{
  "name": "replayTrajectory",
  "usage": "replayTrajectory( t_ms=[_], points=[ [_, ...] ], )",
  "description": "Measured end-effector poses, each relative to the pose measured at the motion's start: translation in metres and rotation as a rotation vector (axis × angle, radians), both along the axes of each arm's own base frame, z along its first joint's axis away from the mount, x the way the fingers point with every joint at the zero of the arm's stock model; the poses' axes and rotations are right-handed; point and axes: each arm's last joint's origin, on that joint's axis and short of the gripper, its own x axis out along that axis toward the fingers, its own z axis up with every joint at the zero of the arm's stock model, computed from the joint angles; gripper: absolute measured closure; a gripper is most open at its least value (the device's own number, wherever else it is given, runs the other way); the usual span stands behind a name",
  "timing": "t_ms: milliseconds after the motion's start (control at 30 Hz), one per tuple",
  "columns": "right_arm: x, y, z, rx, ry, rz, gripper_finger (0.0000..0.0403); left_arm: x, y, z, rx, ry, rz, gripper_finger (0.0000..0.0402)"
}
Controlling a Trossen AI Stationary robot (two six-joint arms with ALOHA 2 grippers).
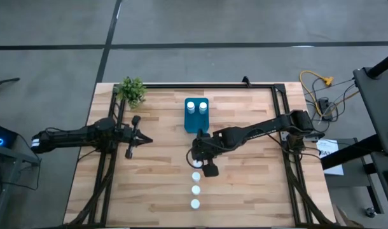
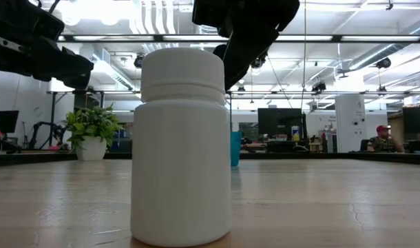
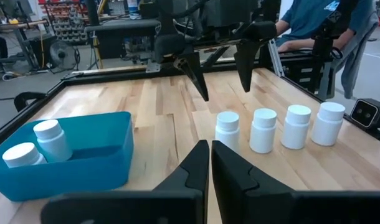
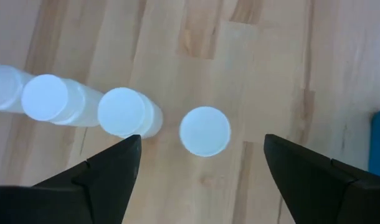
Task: Pick and place pill bottles into a basket
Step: Put the white pill bottle into the blue bin
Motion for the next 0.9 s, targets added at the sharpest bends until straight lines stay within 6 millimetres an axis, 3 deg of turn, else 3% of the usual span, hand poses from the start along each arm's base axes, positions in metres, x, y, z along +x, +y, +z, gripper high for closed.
replayTrajectory(
  t_ms=[333, 900],
  points=[
    [0.001, -0.006, -0.001, -0.014, 0.0, -0.033, 0.0074, 0.0, 0.0, -0.001, -0.002, 0.012, 0.001, 0.0402],
    [0.012, -0.004, -0.027, -0.02, 0.057, -0.015, 0.0074, 0.0, 0.0, -0.002, -0.001, 0.013, 0.0, 0.0402]
  ],
)
